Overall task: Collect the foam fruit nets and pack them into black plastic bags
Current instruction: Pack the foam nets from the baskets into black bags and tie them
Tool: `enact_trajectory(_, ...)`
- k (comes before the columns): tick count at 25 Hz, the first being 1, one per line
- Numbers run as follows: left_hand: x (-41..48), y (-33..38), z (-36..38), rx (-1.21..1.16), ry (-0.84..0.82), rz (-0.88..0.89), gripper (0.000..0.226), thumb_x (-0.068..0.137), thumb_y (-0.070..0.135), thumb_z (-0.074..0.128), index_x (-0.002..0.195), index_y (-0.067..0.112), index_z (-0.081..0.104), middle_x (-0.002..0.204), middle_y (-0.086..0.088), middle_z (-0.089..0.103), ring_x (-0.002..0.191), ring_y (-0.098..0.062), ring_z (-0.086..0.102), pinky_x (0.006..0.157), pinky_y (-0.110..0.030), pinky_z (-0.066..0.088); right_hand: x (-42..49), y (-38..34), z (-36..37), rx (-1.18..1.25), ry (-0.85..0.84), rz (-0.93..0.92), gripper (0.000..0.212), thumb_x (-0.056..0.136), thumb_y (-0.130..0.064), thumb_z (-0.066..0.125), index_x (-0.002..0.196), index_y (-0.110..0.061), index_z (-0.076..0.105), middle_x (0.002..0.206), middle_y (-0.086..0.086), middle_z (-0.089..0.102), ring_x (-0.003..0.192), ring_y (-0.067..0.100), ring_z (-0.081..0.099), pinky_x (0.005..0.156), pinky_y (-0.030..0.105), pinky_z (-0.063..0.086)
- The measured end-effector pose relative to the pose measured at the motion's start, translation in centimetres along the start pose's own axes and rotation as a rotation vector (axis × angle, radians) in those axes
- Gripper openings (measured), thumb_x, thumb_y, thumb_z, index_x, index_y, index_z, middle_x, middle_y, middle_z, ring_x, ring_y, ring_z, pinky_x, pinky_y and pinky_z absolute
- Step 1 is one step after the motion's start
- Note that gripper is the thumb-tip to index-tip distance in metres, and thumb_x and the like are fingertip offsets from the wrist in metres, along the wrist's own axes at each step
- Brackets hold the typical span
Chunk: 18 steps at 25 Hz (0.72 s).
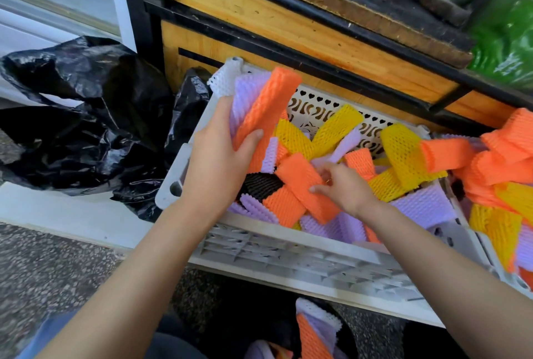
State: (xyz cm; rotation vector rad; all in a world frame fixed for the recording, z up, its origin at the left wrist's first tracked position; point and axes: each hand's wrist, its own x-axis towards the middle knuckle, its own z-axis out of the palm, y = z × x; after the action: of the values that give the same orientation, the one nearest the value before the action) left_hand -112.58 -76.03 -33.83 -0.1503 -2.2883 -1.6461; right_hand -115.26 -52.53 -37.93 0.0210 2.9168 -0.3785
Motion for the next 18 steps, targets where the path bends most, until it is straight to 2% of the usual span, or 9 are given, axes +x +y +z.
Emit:
enact_trajectory(2,0.0,0.2,0.0,-0.003,0.002,-0.027,0.025,0.089,0.021,0.061,0.097,0.014,0.039,0.075,-0.004,0.053,0.067,-0.02,0.051,0.062,-0.038,0.041,-0.6,0.0,-1.5,0.071,0.184,-0.075,0.029,0.086,-0.028,0.066,0.111,-0.016,0.062,0.104,-0.001,0.067,0.093,0.016,0.061,0.077,0.029,0.045)
enact_trajectory(4,0.0,0.3,0.0,-0.007,-0.003,-0.04,0.027,0.09,0.022,0.061,0.096,0.015,0.036,0.071,0.001,0.049,0.062,-0.015,0.048,0.058,-0.034,0.04,-1.3,-0.1,-2.7,0.211,0.246,-0.164,0.024,0.086,-0.028,0.066,0.108,-0.018,0.063,0.098,-0.004,0.067,0.087,0.013,0.062,0.076,0.031,0.048)
enact_trajectory(7,0.0,0.4,-0.1,-0.04,-0.017,-0.036,0.025,0.091,0.023,0.06,0.097,0.015,0.038,0.074,0.006,0.05,0.063,-0.011,0.051,0.055,-0.027,0.042,-1.4,-0.4,-2.0,0.229,0.004,-0.274,0.029,0.083,-0.026,0.069,0.111,-0.021,0.063,0.101,-0.002,0.066,0.083,0.012,0.058,0.074,0.03,0.045)
enact_trajectory(10,-0.2,0.4,-0.1,-0.011,-0.016,-0.026,0.023,0.091,0.023,0.059,0.096,0.015,0.038,0.075,-0.007,0.054,0.065,-0.02,0.052,0.056,-0.037,0.044,-0.4,-0.6,0.0,0.075,-0.19,-0.288,0.049,0.082,-0.028,0.071,0.128,-0.024,0.055,0.124,-0.006,0.057,0.09,0.008,0.053,0.081,0.025,0.042)
enact_trajectory(12,-0.4,0.4,-0.2,0.02,-0.015,-0.027,0.023,0.092,0.024,0.058,0.096,0.015,0.038,0.079,-0.013,0.056,0.068,-0.028,0.055,0.059,-0.045,0.046,0.2,-1.0,0.8,0.016,-0.241,-0.263,0.064,0.08,-0.031,0.072,0.138,-0.028,0.044,0.136,-0.007,0.048,0.096,0.012,0.055,0.087,0.029,0.044)
enact_trajectory(14,-0.5,0.4,-0.2,0.047,-0.026,-0.026,0.023,0.092,0.024,0.058,0.095,0.016,0.037,0.077,-0.013,0.055,0.066,-0.029,0.054,0.057,-0.042,0.044,0.5,-1.3,1.4,-0.052,-0.288,-0.247,0.069,0.08,-0.035,0.072,0.14,-0.029,0.039,0.139,-0.004,0.048,0.108,0.018,0.054,0.088,0.028,0.041)
enact_trajectory(16,-0.5,0.1,-0.2,0.05,-0.047,-0.038,0.024,0.092,0.024,0.058,0.092,0.017,0.035,0.071,-0.008,0.05,0.059,-0.024,0.05,0.053,-0.036,0.041,0.6,-1.5,1.5,-0.177,-0.28,-0.269,0.063,0.079,-0.042,0.07,0.135,-0.024,0.046,0.132,0.0,0.052,0.115,0.02,0.048,0.088,0.029,0.038)
enact_trajectory(18,-0.4,-0.2,-0.1,0.043,-0.065,-0.057,0.026,0.091,0.025,0.058,0.087,0.022,0.033,0.067,0.004,0.045,0.055,-0.012,0.046,0.049,-0.028,0.038,0.3,-1.7,0.9,-0.317,-0.196,-0.294,0.057,0.079,-0.05,0.066,0.125,-0.019,0.053,0.119,0.003,0.056,0.112,0.021,0.044,0.086,0.032,0.035)
